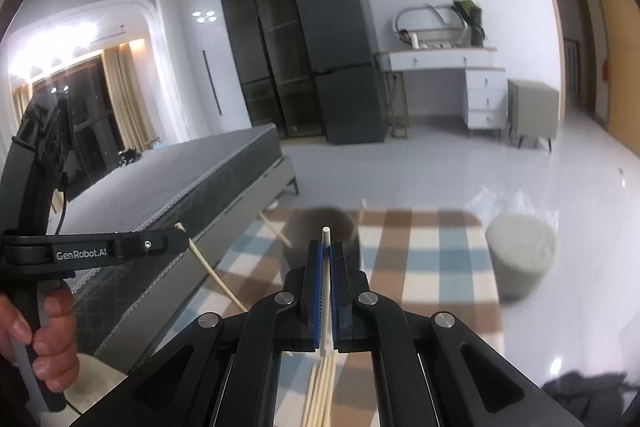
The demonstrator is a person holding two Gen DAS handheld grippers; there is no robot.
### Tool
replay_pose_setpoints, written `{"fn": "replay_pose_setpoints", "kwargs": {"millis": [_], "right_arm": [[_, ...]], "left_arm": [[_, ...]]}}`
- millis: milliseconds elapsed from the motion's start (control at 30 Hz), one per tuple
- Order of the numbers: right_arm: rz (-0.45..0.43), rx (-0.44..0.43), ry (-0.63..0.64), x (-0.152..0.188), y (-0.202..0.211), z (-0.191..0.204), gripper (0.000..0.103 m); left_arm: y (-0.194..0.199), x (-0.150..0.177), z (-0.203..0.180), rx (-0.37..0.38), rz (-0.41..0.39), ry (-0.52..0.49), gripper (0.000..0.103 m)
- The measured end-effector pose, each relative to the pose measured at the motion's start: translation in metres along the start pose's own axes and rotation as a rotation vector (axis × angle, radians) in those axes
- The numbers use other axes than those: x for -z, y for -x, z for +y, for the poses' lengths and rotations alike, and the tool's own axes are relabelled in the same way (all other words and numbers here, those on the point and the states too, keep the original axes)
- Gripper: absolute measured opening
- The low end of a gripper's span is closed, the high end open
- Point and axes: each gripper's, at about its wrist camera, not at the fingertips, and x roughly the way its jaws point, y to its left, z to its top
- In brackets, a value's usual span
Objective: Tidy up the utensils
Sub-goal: 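Lift both held chopsticks and carry them above the utensil holder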
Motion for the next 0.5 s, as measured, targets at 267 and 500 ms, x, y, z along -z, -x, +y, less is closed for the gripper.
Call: {"fn": "replay_pose_setpoints", "kwargs": {"millis": [267, 500], "right_arm": [[-0.034, 0.022, 0.072, -0.067, -0.011, 0.009, 0.003], [-0.036, -0.011, 0.143, -0.107, -0.034, 0.021, 0.003]], "left_arm": [[0.011, -0.044, -0.005, 0.041, -0.061, 0.012, 0.001], [0.005, -0.076, 0.009, 0.074, -0.121, 0.057, 0.001]]}}
